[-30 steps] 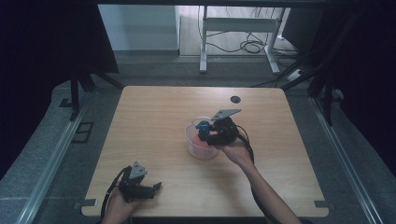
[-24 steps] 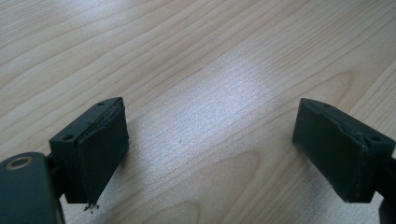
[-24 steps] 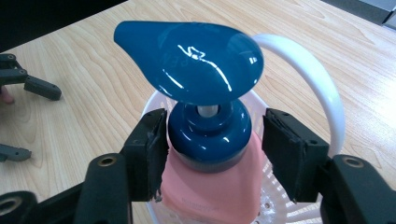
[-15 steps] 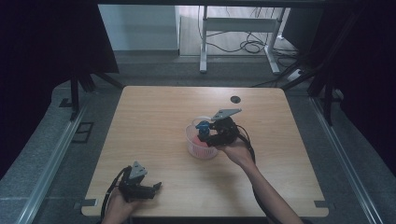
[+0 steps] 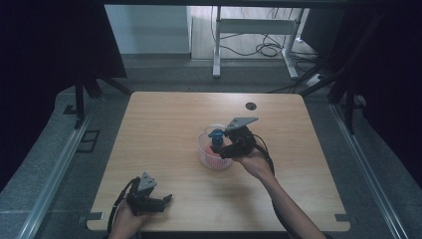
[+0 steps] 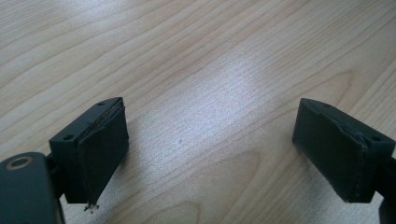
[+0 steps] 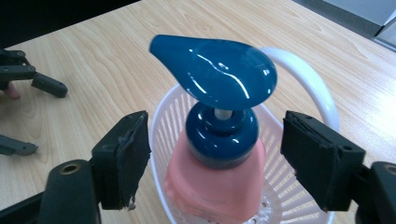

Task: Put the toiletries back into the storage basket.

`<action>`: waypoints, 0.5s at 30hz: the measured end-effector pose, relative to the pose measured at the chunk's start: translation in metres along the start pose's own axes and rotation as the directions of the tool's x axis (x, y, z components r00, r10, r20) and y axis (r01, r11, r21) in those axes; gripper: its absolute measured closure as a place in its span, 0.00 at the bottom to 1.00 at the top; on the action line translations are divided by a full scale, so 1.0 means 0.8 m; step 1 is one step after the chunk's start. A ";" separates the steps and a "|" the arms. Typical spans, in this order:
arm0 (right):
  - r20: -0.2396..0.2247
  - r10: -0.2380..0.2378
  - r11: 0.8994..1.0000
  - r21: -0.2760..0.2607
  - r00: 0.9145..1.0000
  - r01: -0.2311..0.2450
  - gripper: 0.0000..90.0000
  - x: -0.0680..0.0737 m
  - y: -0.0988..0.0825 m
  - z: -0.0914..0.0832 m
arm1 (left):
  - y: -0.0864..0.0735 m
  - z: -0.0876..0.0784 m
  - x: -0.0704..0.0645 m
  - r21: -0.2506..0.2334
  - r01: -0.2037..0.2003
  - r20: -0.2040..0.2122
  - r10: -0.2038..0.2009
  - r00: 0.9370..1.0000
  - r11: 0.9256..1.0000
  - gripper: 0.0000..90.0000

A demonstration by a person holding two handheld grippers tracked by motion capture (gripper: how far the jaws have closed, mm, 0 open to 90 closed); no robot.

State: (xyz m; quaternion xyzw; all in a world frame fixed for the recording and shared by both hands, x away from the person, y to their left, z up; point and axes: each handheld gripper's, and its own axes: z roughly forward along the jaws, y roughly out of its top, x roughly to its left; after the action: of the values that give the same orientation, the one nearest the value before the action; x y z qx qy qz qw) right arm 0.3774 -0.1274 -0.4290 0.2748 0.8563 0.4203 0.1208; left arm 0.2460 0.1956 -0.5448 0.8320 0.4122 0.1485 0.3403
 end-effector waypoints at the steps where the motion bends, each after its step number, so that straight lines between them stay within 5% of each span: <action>1: 0.000 -0.004 1.000 -0.001 1.000 0.004 0.24 0.001 0.000 -0.001 | 0.000 0.000 0.000 0.000 0.000 0.000 0.000 1.000 1.000 0.11; 15: -0.013 -0.029 1.000 -0.003 0.999 0.029 0.15 0.012 0.005 -0.013 | 0.000 0.000 0.000 0.001 -0.001 -0.001 0.001 1.000 1.000 0.11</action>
State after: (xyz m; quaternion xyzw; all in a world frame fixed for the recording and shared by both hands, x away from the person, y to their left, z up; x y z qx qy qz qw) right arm 0.3667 -0.1270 -0.4193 0.2594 0.8604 0.4214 0.1218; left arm 0.2460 0.1956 -0.5447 0.8321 0.4122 0.1489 0.3399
